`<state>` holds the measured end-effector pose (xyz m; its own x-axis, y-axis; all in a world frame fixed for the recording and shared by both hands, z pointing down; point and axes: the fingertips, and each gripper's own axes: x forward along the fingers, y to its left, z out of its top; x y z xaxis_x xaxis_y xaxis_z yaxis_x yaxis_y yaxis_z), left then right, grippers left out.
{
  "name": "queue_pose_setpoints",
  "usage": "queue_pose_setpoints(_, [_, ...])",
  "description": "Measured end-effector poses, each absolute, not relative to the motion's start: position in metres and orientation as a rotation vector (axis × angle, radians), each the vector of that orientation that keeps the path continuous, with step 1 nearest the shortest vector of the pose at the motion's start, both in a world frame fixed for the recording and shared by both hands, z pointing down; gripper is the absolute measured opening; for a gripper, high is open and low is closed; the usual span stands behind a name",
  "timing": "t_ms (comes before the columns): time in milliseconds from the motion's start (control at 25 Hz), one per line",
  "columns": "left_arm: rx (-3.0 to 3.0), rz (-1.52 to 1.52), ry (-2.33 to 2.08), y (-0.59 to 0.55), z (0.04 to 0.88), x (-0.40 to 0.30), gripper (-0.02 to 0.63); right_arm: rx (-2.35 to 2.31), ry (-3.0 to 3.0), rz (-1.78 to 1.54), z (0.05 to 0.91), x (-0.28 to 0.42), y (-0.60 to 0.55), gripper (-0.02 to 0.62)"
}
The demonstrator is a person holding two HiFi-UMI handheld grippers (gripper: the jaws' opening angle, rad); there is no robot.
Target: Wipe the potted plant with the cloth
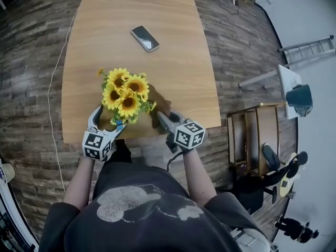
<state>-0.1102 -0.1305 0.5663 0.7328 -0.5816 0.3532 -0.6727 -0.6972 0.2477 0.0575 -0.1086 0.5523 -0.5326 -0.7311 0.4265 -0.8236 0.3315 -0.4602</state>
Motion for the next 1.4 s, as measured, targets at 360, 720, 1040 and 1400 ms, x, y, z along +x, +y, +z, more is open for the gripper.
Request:
queue_pose_setpoints(360, [2.581,0.245,-1.13,-0.056,0.531,-0.097,0.5,1.408,-2.562,0.932,0.528,0.073,-0.029,0.051])
queue_pose_setpoints(720, [2.604,0.09,-1.248,0.039,0.479,-0.089,0.383,1.328,-2.709,0.869,0.495,0.069,0.062,0.051])
queue_pose_setpoints(1040, [2.58,0.055,-1.365,0.1,0.454,-0.083,0.258,1.342,-2.746,0.786,0.474,0.08,0.122,0.051])
queue_pose_setpoints(1400, [2.595,0.037,-1.413,0.126,0.431,-0.086,0.069,1.366,-2.797,0.755,0.459,0.082,0.141,0.051])
